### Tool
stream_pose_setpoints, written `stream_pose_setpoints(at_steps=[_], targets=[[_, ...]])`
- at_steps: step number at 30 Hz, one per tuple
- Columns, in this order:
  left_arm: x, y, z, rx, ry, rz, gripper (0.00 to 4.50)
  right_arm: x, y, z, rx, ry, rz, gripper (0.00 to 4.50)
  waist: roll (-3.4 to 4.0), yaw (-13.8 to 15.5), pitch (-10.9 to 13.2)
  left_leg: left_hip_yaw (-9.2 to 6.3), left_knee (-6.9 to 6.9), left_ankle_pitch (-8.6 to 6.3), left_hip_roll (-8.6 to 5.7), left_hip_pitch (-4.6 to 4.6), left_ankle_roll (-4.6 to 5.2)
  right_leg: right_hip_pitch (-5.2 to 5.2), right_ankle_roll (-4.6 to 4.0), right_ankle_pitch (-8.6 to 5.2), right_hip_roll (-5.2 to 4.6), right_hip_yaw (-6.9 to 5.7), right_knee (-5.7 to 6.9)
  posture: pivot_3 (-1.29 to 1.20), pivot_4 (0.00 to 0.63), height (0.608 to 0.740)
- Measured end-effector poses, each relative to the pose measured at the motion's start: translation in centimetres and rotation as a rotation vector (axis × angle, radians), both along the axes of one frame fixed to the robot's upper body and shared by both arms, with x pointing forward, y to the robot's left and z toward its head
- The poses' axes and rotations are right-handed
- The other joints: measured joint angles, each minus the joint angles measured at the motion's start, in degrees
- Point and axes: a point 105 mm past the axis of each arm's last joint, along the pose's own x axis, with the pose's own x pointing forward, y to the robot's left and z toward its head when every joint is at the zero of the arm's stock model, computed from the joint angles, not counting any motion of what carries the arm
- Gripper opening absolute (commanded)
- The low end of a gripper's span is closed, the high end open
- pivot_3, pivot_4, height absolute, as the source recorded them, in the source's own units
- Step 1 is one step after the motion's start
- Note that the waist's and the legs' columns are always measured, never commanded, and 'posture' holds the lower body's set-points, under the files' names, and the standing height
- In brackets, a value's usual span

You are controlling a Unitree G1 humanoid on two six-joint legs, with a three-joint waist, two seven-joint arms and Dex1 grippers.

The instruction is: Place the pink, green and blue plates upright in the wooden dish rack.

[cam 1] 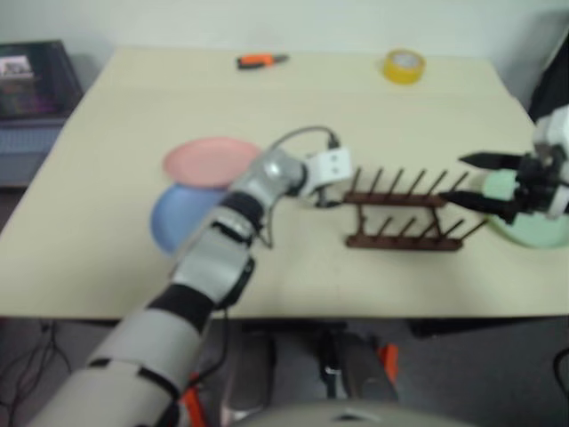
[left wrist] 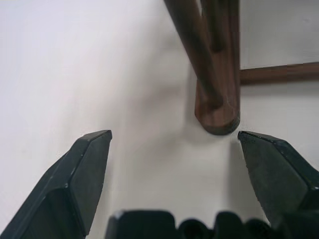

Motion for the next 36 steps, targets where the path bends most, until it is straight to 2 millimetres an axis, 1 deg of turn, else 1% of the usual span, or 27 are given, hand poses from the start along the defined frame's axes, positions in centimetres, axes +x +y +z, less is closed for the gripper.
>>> stream_pose_setpoints(at_steps=[2,4,6,8,9,11,12,14,15,17,18,19,20,21,22,26,28,30,35,36], targets=[[-0.4,-0.3,2.4,0.001,-0.08,-0.072,4.47,0.1,-0.1,0.1,0.003,-0.001,-0.005,4.19,0.0,0.0,0.0,0.01,-0.02,0.0,0.0,-0.01,0.0,0.01,0.0,0.0,-0.02,0.04,-0.03,0.0,0.15,0.74],[-1.2,-0.6,4.0,0.002,-0.136,-0.13,4.47,0.1,-0.1,0.1,0.002,-0.002,-0.005,4.19,0.01,0.0,0.0,-0.01,-0.03,0.0,-0.01,0.0,0.0,0.01,0.0,-0.01,-0.03,0.08,-0.04,0.0,0.15,0.74],[-2.8,-0.6,4.7,-0.015,-0.145,-0.184,4.47,0.2,-0.4,0.2,-0.011,-0.003,-0.016,4.19,0.02,-0.2,0.0,-0.01,-0.05,0.0,0.03,0.02,0.0,-0.01,-0.01,-0.01,-0.03,0.12,-0.02,0.0,0.15,0.74],[-4.4,-0.5,5.1,-0.037,-0.112,-0.21,4.09,0.1,-0.8,0.4,-0.028,-0.003,-0.032,4.19,0.03,-0.4,0.0,-0.04,-0.01,0.0,0.04,0.02,0.0,-0.02,-0.01,-0.01,-0.02,0.14,0.04,0.0,0.15,0.74],[-5.5,-0.2,5.5,-0.061,-0.084,-0.224,3.86,0.0,-1.3,0.4,-0.057,0.002,-0.048,4.0,0.04,-0.5,0.0,-0.04,-0.02,0.0,0.05,0.03,0.0,-0.04,-0.03,-0.02,-0.02,0.18,0.07,0.0,0.15,0.74],[-7.6,0.8,6.6,-0.1,-0.034,-0.258,3.14,-0.3,-2.3,0.9,-0.104,-0.001,-0.089,3.55,0.05,-0.6,0.0,-0.07,-0.01,0.01,0.08,0.07,0.0,-0.02,-0.05,-0.03,0.02,0.15,0.11,0.0,0.15,0.74],[-8.6,1.6,7.2,-0.116,-0.011,-0.273,2.79,-0.5,-2.6,1.6,-0.113,-0.016,-0.102,3.21,0.08,-0.6,0.0,-0.05,-0.02,0.01,0.08,0.14,0.0,-0.01,-0.06,-0.04,0.03,0.16,0.16,0.0,0.15,0.74],[-10.1,2.8,8.5,-0.144,0.026,-0.292,2.04,-1.2,-3.1,3.1,-0.141,-0.053,-0.12,2.47,0.11,-0.6,0.0,-0.1,-0.01,0.01,0.05,0.3,0.0,0.14,-0.09,-0.06,0.06,0.12,0.17,0.0,0.15,0.74],[-10.6,3.4,9.1,-0.158,0.043,-0.298,1.66,-1.5,-3.5,3.5,-0.164,-0.06,-0.132,2.1,0.11,-0.5,0.0,-0.11,-0.01,0.01,0.05,0.35,0.0,0.24,-0.11,-0.07,0.06,0.05,0.16,0.0,0.15,0.74],[-11.3,4.5,9.8,-0.18,0.078,-0.296,0.91,-2.1,-4.1,3.7,-0.19,-0.054,-0.16,1.37,0.1,-0.5,0.0,-0.14,0.0,0.01,0.06,0.54,-0.01,0.46,-0.42,-0.25,0.05,0.03,0.09,0.0,0.15,0.74],[-11.8,5.2,9.8,-0.186,0.106,-0.302,0.53,-2.4,-4.5,3.3,-0.202,-0.036,-0.176,1.02,0.1,-0.5,0.0,-0.16,-0.02,0.0,0.07,0.68,-0.01,0.59,-0.46,-0.28,0.02,0.05,0.06,0.0,0.15,0.74],[-12.4,5.7,9.4,-0.183,0.14,-0.311,0.16,-2.6,-4.9,2.6,-0.208,-0.001,-0.192,0.66,0.11,-0.6,0.0,-0.16,-0.03,0.0,0.06,0.88,-0.02,0.8,-0.47,-0.3,-0.03,0.07,0.02,0.0,0.15,0.74],[-12.9,6.1,8.8,-0.176,0.175,-0.321,0.0,-2.9,-5.3,1.7,-0.218,0.034,-0.21,0.34,0.14,-0.6,0.0,-0.16,-0.03,-0.01,0.04,0.93,-0.02,0.91,-0.47,-0.3,-0.08,0.08,-0.04,0.0,0.15,0.74],[-13.2,6.3,8.1,-0.171,0.202,-0.328,0.0,-3.0,-5.6,1.1,-0.229,0.063,-0.225,0.04,0.14,-0.6,0.0,-0.16,0.0,-0.01,0.03,0.93,-0.02,0.93,-0.47,-0.3,-0.09,0.08,-0.04,0.0,0.15,0.74],[-13.5,6.4,7.3,-0.151,0.219,-0.334,0.0,-3.2,-5.8,0.3,-0.249,0.088,-0.241,0.04,0.14,-0.5,0.0,-0.18,0.0,-0.01,0.0,0.92,-0.02,0.95,-0.47,-0.3,-0.1,0.07,-0.08,0.0,0.15,0.74],[-14.6,5.5,2.2,-0.08,0.318,-0.34,0.0,-4.0,-6.7,-2.6,-0.304,0.189,-0.3,0.04,0.14,-0.4,0.0,-0.21,0.0,-0.01,-0.02,0.9,-0.02,0.99,-0.46,-0.3,-0.14,0.08,-0.12,0.0,0.15,0.74],[-15.1,4.5,0.6,-0.096,0.356,-0.337,0.0,-4.4,-6.6,-3.9,-0.327,0.233,-0.307,0.04,0.12,-0.4,0.0,-0.23,0.01,-0.01,0.0,0.89,-0.02,0.98,-0.46,-0.3,-0.14,0.07,-0.11,0.0,0.15,0.74],[-15.1,3.4,0.2,-0.122,0.369,-0.329,0.0,-4.6,-6.5,-5.3,-0.362,0.277,-0.31,0.04,0.12,-0.4,0.0,-0.3,0.0,-0.01,0.02,0.89,-0.02,0.99,-0.46,-0.3,-0.14,0.04,-0.11,0.0,0.15,0.74],[-15.0,1.8,-0.2,-0.173,0.411,-0.3,0.0,-4.7,-5.2,-8.2,-0.377,0.367,-0.276,0.04,0.12,-0.6,0.0,-0.33,-0.02,-0.01,0.02,0.93,-0.02,0.98,-0.47,-0.31,-0.11,0.03,-0.1,0.0,0.15,0.74],[-15.0,1.4,-0.6,-0.169,0.417,-0.299,0.0,-4.6,-4.8,-8.6,-0.368,0.375,-0.266,0.04,0.12,-0.6,0.0,-0.34,-0.02,-0.01,0.0,0.93,-0.02,0.99,-0.47,-0.31,-0.09,0.02,-0.11,0.0,0.15,0.74]])
